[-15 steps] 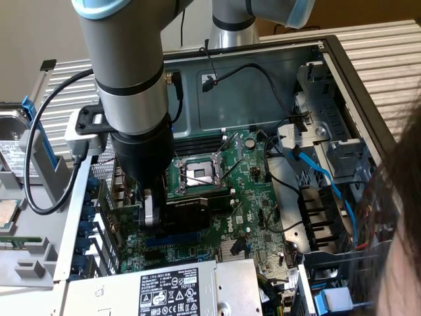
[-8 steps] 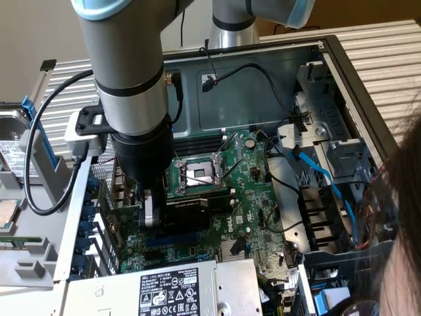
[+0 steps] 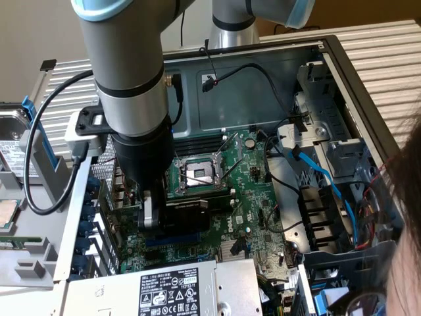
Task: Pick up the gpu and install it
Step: 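Insert the gpu into the slot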
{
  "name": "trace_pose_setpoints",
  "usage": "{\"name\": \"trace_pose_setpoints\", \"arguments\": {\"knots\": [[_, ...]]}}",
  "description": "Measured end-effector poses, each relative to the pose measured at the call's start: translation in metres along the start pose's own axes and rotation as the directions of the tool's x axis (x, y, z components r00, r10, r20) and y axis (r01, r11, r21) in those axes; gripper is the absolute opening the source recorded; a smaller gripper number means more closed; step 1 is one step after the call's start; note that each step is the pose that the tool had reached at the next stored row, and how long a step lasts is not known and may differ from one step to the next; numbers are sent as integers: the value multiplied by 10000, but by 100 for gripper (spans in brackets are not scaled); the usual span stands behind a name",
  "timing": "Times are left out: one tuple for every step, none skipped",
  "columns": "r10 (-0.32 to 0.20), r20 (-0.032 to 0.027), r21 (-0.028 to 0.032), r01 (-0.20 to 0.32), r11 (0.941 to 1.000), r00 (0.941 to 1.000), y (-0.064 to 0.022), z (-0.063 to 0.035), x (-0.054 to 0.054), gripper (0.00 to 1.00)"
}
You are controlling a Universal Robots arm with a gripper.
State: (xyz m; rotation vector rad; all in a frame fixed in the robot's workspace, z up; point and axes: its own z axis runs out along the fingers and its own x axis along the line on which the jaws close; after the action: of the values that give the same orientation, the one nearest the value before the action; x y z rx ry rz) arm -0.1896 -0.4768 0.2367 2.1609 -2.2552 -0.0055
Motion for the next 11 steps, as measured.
{"name": "trace_pose_setpoints", "arguments": {"knots": [[12,0,0,-12,10000,10000,0,0,0,29],[11,0,0,-11,10000,10000,0,0,0,29],[12,1,0,-12,10000,10000,0,0,0,29],[12,1,0,-12,10000,10000,0,1,0,29],[12,1,0,-12,10000,10000,0,1,0,29],[12,1,0,-12,10000,10000,0,4,1,29],[12,2,1,-12,10000,10000,0,8,1,29],[12,3,1,-12,10000,10000,0,15,0,29],[12,1,0,-12,10000,10000,0,19,0,29],[12,0,0,-12,10000,10000,0,23,1,29],[11,-1,-1,-11,10000,10000,0,24,1,29]]}}
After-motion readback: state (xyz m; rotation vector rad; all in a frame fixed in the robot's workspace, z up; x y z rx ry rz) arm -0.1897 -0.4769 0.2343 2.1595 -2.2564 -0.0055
